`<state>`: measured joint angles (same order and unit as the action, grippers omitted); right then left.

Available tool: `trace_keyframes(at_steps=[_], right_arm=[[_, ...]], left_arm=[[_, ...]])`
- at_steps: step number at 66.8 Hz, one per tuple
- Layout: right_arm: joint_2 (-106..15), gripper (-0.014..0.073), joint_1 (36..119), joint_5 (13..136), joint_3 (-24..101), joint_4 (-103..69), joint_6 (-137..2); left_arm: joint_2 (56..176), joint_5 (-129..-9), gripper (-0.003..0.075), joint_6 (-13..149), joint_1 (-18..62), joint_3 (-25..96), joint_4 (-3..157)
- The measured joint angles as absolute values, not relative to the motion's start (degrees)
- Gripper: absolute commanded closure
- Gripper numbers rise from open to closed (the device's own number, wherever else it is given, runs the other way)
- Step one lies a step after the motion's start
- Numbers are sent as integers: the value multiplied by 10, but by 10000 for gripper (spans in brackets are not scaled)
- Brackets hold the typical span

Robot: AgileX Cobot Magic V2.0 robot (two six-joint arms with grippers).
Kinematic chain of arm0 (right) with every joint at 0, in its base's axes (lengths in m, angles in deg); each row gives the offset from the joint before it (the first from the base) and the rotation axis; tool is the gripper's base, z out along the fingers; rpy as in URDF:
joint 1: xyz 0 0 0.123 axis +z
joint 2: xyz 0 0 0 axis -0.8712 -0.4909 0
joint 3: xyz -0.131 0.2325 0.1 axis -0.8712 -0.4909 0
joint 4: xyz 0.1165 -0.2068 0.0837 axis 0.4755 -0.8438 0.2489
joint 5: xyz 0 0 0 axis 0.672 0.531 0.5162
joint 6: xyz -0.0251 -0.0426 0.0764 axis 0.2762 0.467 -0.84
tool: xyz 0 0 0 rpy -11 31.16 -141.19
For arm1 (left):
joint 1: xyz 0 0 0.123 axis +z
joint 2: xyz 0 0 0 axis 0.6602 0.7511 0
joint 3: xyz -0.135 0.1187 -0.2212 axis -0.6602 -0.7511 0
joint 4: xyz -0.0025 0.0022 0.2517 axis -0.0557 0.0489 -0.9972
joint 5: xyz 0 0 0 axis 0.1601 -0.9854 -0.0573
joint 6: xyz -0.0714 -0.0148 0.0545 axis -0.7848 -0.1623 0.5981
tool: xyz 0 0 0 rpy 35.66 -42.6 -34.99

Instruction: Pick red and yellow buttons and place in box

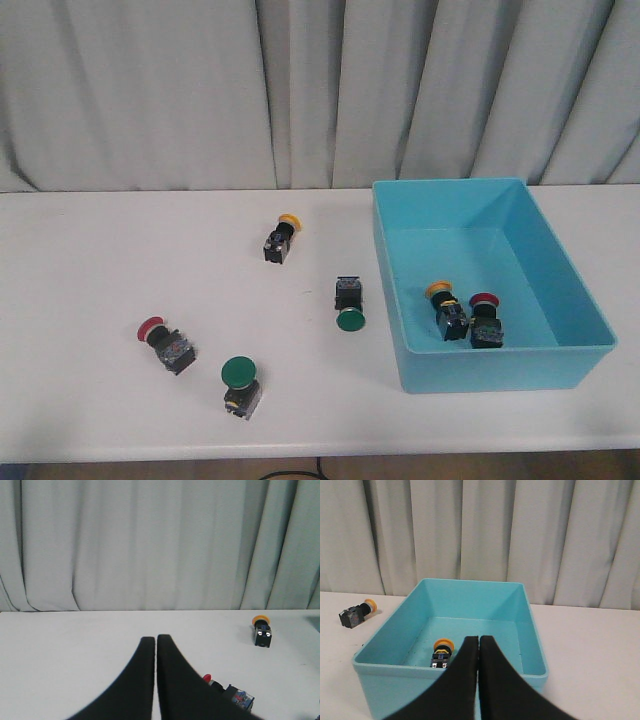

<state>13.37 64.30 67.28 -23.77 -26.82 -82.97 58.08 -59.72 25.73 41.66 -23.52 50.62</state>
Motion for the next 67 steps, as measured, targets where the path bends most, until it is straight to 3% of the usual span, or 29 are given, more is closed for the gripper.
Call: trace_keyframes(at_steps=[31,67], right_arm=[[134,598,643,669,-238,-361,-929],[134,598,643,652,-238,-362,-901]], left_arm=[[581,-597,727,257,417,-235,506],[581,-597,727,257,417,-235,506]])
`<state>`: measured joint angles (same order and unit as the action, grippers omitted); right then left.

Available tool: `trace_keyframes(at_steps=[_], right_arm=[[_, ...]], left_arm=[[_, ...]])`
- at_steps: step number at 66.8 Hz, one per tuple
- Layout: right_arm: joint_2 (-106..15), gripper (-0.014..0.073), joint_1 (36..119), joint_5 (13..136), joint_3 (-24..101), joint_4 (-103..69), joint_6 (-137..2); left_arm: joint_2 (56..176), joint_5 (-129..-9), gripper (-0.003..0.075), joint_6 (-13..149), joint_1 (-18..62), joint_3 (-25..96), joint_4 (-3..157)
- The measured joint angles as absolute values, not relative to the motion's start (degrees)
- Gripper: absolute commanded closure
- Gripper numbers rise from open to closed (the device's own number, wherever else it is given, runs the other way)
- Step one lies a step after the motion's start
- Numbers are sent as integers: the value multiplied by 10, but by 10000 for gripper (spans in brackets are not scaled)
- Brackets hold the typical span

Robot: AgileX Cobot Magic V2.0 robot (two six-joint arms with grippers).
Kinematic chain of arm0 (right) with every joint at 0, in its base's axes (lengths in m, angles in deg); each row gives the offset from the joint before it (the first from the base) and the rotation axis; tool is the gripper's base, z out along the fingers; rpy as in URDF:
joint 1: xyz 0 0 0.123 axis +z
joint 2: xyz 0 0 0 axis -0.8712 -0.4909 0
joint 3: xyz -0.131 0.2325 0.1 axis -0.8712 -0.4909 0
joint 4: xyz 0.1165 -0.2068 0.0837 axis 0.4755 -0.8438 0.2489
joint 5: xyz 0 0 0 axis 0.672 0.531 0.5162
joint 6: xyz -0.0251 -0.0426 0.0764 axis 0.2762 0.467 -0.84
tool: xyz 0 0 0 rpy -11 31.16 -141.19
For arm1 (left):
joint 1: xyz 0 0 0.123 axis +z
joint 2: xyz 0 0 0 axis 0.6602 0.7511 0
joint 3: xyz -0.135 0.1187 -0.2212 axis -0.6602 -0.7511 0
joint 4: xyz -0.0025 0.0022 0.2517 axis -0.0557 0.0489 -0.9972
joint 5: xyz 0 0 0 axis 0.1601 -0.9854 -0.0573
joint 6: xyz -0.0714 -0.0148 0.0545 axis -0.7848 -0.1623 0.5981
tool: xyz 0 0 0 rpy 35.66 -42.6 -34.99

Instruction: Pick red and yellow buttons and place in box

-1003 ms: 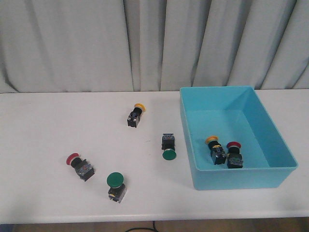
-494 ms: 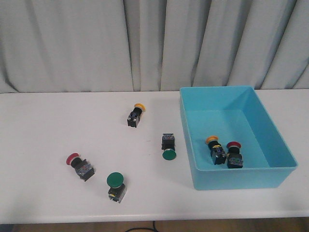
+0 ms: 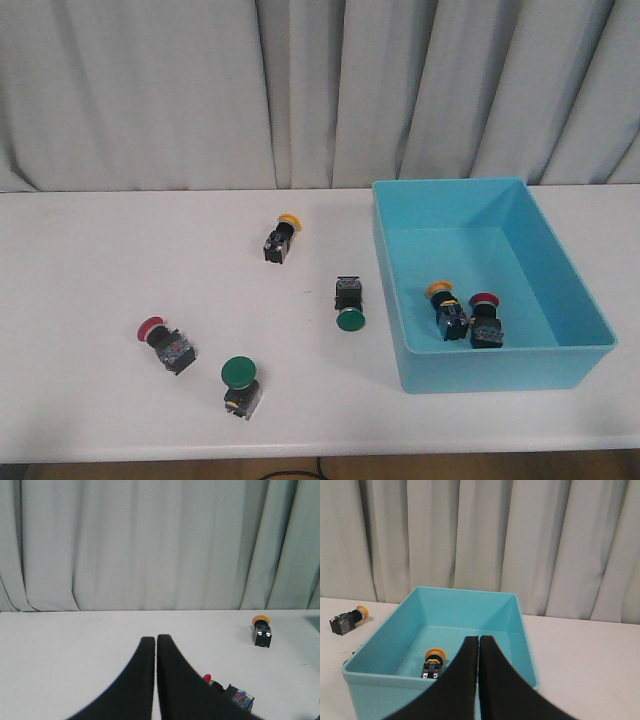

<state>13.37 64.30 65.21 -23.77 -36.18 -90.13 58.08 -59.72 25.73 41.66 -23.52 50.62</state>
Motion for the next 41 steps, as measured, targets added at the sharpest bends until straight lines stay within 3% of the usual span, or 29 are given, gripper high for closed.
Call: trace_keyframes(at_steps=[41], right_arm=[[134,598,643,648,-238,-361,-901]], left_arm=[[581,-597,727,257,417,-235,506]])
